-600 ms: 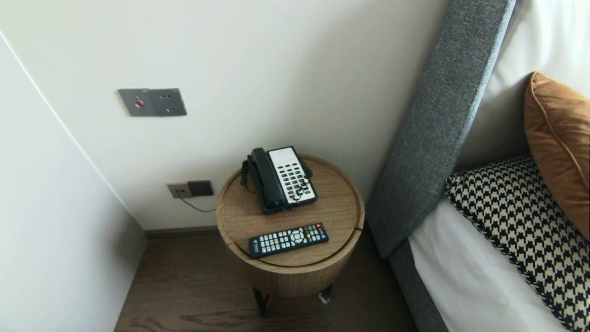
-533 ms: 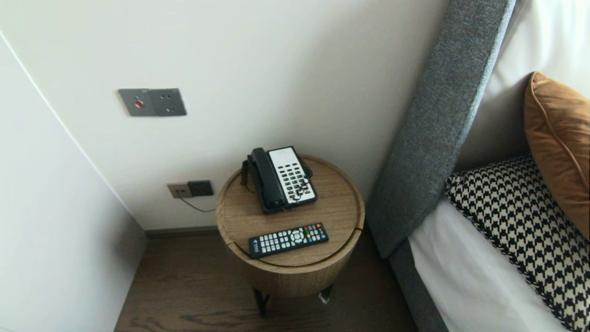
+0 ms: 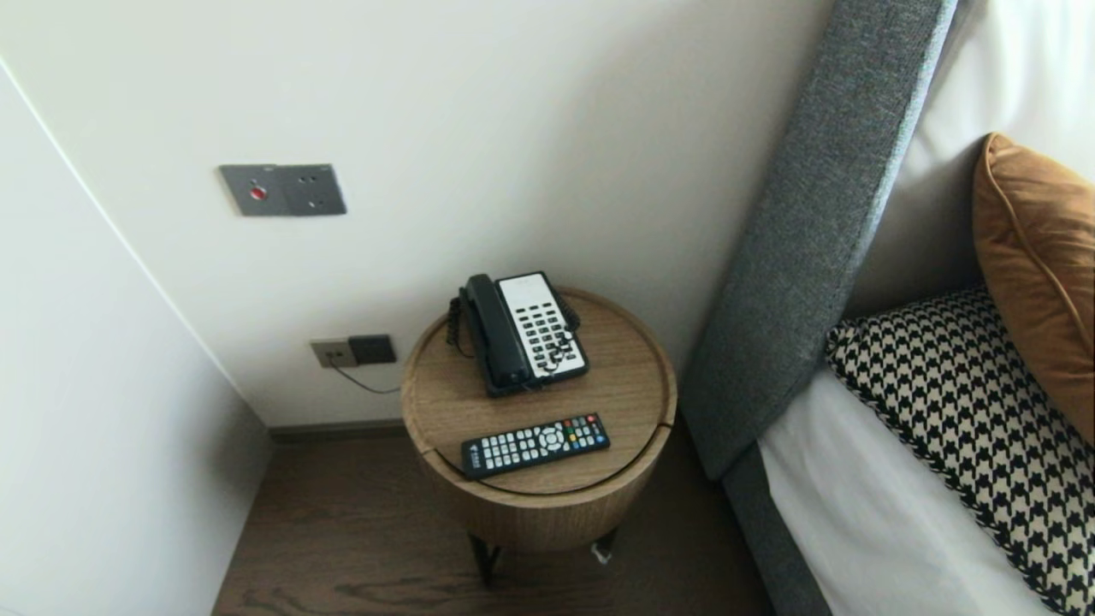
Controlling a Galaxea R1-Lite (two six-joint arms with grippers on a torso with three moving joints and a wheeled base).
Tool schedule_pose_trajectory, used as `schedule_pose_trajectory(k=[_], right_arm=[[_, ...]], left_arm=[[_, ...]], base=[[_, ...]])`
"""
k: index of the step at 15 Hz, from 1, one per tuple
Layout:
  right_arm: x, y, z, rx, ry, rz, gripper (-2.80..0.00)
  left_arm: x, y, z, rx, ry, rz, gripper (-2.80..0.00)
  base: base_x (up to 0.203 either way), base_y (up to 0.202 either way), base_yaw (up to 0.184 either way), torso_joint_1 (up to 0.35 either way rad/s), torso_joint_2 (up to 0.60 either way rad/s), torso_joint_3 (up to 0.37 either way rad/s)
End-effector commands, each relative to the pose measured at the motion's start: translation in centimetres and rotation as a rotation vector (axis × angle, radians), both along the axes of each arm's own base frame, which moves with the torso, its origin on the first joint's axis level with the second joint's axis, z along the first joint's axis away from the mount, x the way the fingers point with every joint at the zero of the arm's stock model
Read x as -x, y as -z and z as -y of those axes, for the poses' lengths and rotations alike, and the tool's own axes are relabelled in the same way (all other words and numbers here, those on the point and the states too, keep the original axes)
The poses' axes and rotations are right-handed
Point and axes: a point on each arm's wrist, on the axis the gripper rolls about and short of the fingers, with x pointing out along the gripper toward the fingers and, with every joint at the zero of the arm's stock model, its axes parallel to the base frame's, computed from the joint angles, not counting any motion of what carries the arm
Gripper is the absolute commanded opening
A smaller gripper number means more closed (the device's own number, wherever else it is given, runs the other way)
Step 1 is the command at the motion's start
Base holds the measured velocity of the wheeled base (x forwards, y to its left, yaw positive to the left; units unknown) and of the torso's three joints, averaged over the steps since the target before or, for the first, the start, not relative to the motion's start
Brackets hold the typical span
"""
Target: Open the nightstand drawer
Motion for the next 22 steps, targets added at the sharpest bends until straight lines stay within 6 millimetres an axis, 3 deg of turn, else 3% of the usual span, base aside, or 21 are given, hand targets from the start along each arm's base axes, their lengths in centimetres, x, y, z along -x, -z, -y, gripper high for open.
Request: schedule_pose_trajectory(k=[1,9,14,19,22], right_arm=[[0.0,0.0,0.0,0.000,0.000,0.000,-2.80],[0.0,0.0,0.0,0.000,0.000,0.000,-2.80],[0.0,0.0,0.0,0.000,0.000,0.000,-2.80],[0.0,0.0,0.0,0.000,0.000,0.000,-2.80],[0.0,0.0,0.0,0.000,0.000,0.000,-2.80]], left_arm=[[0.0,0.0,0.0,0.001,-0.001,0.003,-2.80],[0.1,-0.2,0.0,-0.015,-0.008,0.001,-2.80],[0.5,-5.3,0.1,-0.018,0.054,-0.075,-2.80],[-4.5,-11.2,0.2,-0.001,0.123,-0.276,-2.80],[-8.3,-13.1,0.4,0.004,0.187,-0.395,-2.80]], base=[[0.000,0.000,0.000,0.000,0.00,0.000],[0.000,0.000,0.000,0.000,0.00,0.000],[0.000,0.000,0.000,0.000,0.00,0.000],[0.000,0.000,0.000,0.000,0.00,0.000],[0.000,0.000,0.000,0.000,0.00,0.000]])
